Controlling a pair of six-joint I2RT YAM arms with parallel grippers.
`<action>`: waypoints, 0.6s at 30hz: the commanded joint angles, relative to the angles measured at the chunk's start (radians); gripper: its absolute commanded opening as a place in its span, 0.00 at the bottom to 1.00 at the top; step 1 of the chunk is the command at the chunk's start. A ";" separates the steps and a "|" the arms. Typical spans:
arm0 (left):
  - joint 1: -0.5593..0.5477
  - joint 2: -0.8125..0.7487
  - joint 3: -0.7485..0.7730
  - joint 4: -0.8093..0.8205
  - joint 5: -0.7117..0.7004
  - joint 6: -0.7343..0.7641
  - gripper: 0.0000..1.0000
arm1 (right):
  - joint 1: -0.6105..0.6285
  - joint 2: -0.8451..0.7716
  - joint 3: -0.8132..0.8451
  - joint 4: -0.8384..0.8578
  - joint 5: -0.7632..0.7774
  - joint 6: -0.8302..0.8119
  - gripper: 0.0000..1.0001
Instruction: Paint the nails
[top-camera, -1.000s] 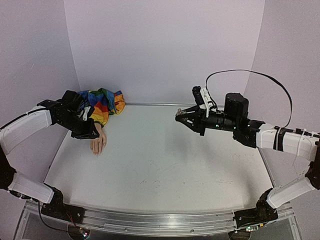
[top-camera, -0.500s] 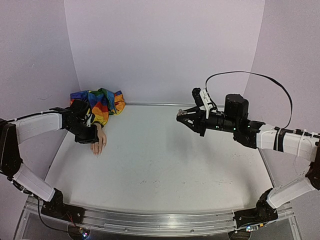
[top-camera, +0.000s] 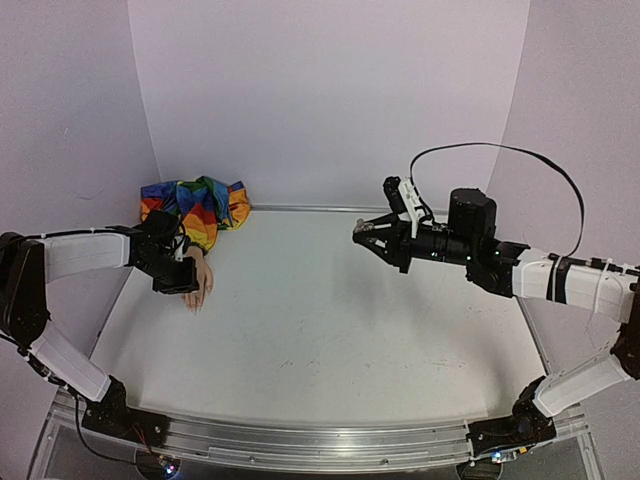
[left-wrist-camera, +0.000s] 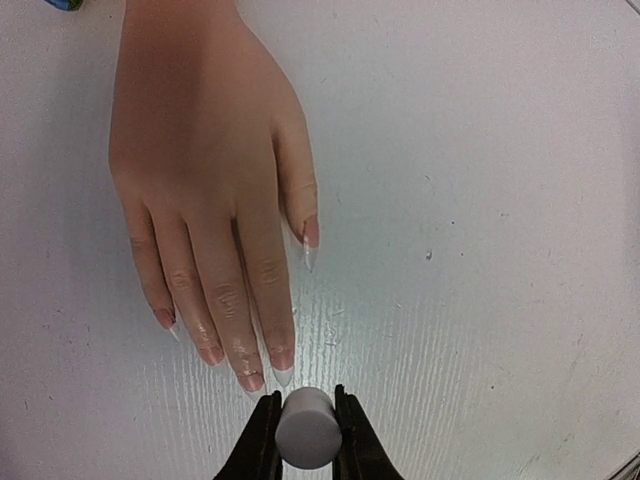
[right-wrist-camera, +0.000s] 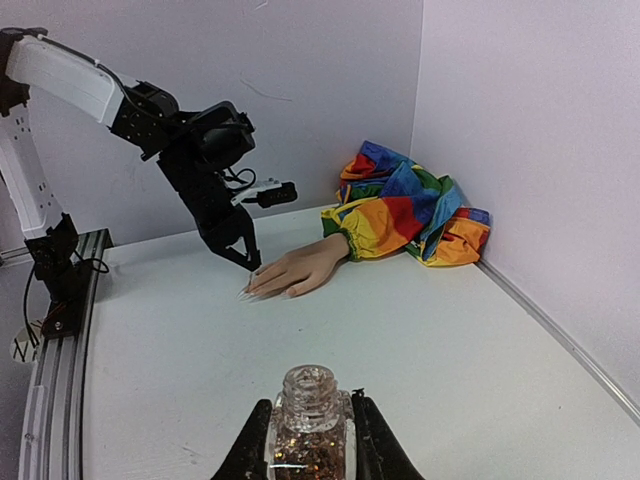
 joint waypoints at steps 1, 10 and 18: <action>0.007 0.007 0.000 0.055 0.013 -0.009 0.00 | -0.004 -0.009 0.008 0.046 -0.001 -0.008 0.00; 0.015 0.019 0.001 0.055 -0.008 0.006 0.00 | -0.004 0.000 0.012 0.047 -0.001 -0.008 0.00; 0.025 0.042 0.004 0.055 -0.002 0.017 0.00 | -0.004 0.008 0.014 0.047 -0.005 -0.008 0.00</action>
